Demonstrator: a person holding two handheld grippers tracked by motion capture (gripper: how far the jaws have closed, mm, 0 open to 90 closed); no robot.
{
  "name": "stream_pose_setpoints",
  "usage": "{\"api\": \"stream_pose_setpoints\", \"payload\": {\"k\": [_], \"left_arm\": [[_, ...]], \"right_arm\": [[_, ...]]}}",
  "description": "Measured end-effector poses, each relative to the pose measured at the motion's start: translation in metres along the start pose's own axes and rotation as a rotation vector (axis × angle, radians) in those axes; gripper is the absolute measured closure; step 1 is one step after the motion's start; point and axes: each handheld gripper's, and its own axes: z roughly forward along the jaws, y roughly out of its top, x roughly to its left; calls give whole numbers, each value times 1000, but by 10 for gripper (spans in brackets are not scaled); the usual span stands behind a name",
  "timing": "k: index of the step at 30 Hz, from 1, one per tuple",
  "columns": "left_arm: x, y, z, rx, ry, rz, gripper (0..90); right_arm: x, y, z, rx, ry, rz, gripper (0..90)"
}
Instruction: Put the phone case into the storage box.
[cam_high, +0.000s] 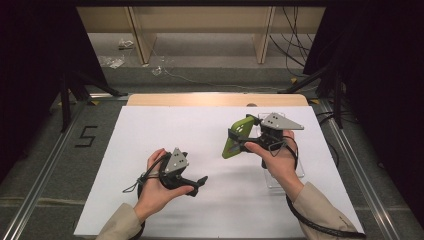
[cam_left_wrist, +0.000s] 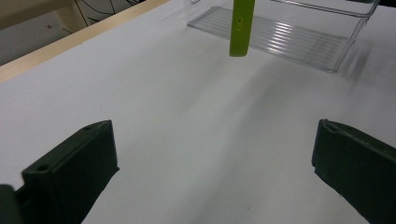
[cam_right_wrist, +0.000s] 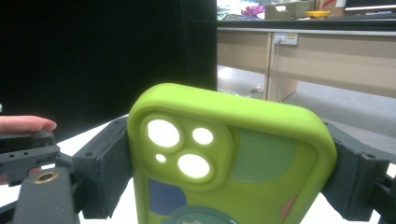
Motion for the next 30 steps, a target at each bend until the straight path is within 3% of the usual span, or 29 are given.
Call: {"api": "stream_pose_setpoints", "payload": {"k": [30], "left_arm": [[14, -12, -15, -1, 25, -14, 0]], "right_arm": [[-19, 11, -15, -26, -67, 11, 161]]}}
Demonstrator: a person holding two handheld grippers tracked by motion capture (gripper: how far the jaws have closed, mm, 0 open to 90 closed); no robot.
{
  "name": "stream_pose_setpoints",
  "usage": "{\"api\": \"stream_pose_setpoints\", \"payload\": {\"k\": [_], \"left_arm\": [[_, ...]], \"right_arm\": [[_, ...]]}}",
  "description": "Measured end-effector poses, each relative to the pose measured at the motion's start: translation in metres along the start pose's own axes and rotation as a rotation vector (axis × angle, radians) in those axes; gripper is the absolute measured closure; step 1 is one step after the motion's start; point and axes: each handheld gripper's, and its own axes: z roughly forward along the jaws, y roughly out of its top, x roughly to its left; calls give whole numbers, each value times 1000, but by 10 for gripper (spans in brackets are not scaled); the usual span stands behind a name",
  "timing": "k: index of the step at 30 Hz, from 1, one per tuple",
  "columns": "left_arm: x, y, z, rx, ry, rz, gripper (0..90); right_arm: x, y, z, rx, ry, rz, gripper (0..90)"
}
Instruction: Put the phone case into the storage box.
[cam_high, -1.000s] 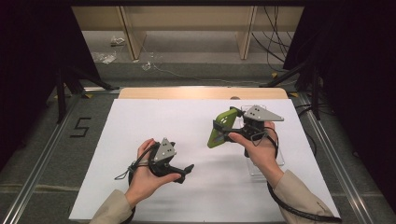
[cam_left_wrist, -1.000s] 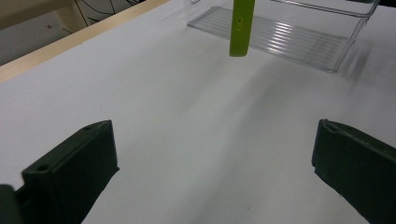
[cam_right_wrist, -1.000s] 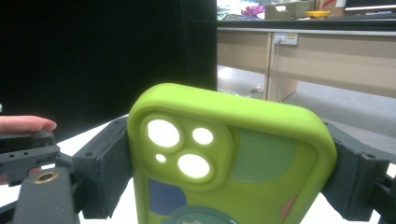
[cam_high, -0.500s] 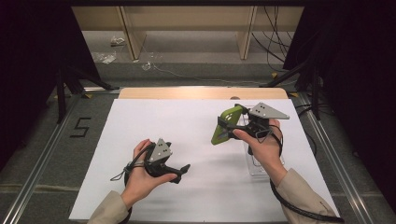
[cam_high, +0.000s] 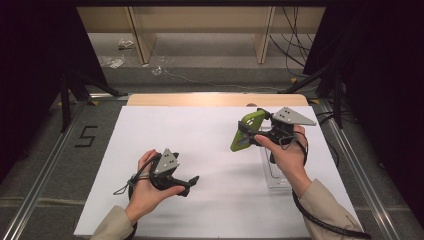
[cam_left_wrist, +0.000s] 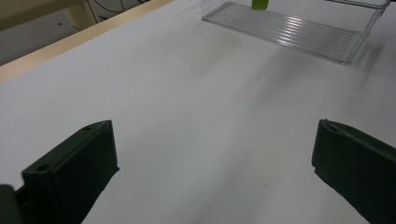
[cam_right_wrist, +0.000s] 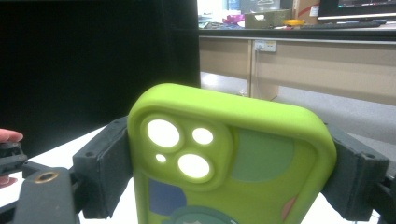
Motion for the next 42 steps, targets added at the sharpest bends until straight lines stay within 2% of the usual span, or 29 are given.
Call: {"api": "stream_pose_setpoints", "payload": {"k": [42], "left_arm": [[12, -14, -8, 5, 18, -24, 3]], "right_arm": [[-35, 13, -22, -47, -115, 25, 162]]}}
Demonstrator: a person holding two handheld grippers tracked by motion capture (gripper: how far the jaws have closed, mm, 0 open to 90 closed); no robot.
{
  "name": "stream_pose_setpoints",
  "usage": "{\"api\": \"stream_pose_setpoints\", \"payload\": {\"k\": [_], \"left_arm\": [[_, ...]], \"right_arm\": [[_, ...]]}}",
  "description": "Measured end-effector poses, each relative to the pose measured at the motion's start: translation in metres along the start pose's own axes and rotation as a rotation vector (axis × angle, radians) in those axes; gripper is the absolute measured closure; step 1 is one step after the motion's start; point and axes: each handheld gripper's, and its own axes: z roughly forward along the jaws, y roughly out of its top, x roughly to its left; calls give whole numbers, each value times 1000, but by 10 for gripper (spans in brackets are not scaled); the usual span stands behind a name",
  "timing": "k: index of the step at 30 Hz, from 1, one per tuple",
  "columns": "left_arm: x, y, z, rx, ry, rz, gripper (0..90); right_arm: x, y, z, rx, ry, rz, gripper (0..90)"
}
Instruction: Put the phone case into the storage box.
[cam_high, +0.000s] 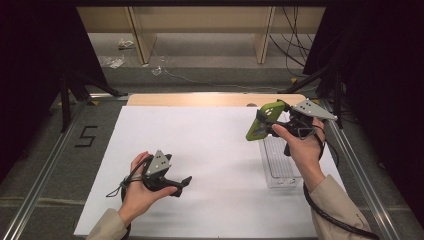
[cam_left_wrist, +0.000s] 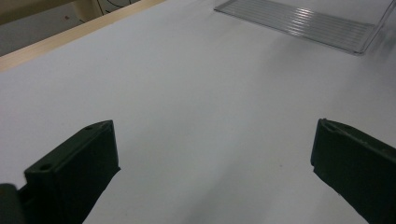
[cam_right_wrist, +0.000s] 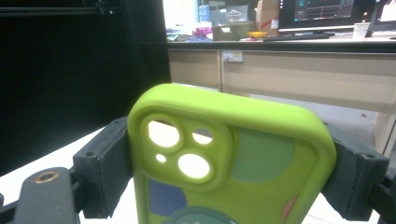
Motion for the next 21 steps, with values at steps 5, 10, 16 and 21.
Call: {"api": "stream_pose_setpoints", "payload": {"k": [5, 10, 16, 21], "left_arm": [[1, 0, 0, 0, 4, -1, 3], [2, -1, 0, 1, 5, 0, 2], [3, -1, -1, 3, 9, 0, 0], [5, -2, -3, -1, 18, -1, 1]], "right_arm": [[-5, 1, -2, -3, -18, 3, 162], [-10, 2, -4, -6, -36, 4, 162], [-14, 3, -6, -9, -53, 2, 162], [-18, 4, -8, -9, -66, 4, 162]]}}
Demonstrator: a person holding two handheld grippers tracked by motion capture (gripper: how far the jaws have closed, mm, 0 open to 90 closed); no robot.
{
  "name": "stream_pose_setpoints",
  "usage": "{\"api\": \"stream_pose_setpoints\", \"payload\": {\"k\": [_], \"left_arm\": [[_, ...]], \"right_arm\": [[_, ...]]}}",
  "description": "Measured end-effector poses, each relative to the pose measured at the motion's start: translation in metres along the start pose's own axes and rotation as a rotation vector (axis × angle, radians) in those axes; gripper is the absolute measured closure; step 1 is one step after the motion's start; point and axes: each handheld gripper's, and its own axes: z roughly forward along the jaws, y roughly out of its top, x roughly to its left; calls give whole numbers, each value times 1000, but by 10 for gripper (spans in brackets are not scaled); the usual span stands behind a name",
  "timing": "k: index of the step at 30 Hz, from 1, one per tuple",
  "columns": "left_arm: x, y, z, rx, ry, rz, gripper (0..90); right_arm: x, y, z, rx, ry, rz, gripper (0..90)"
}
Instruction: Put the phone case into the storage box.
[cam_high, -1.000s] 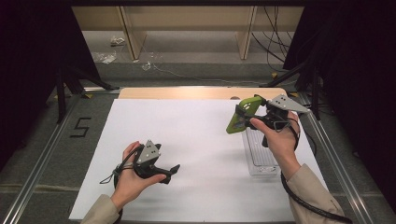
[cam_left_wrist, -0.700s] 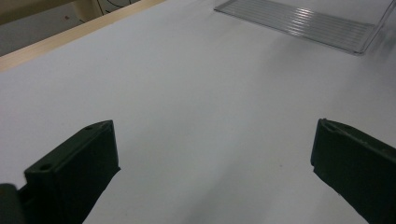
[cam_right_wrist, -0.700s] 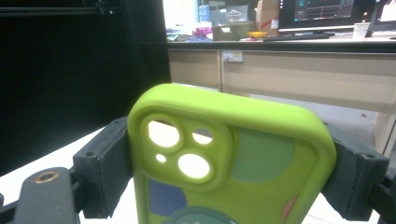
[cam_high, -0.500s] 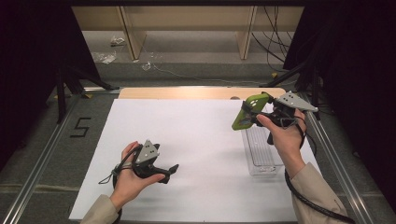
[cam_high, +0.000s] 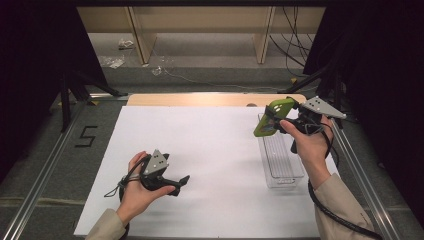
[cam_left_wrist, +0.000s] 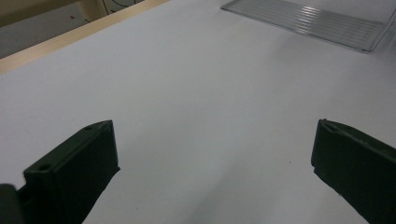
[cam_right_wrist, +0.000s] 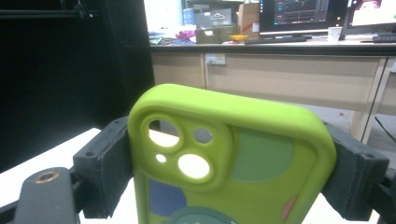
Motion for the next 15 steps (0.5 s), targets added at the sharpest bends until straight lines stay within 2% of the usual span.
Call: {"api": "stream_pose_setpoints", "payload": {"k": [15], "left_arm": [[6, -4, -5, -1, 21, -11, 0]], "right_arm": [[-10, -1, -2, 5, -42, 0, 163]]}}
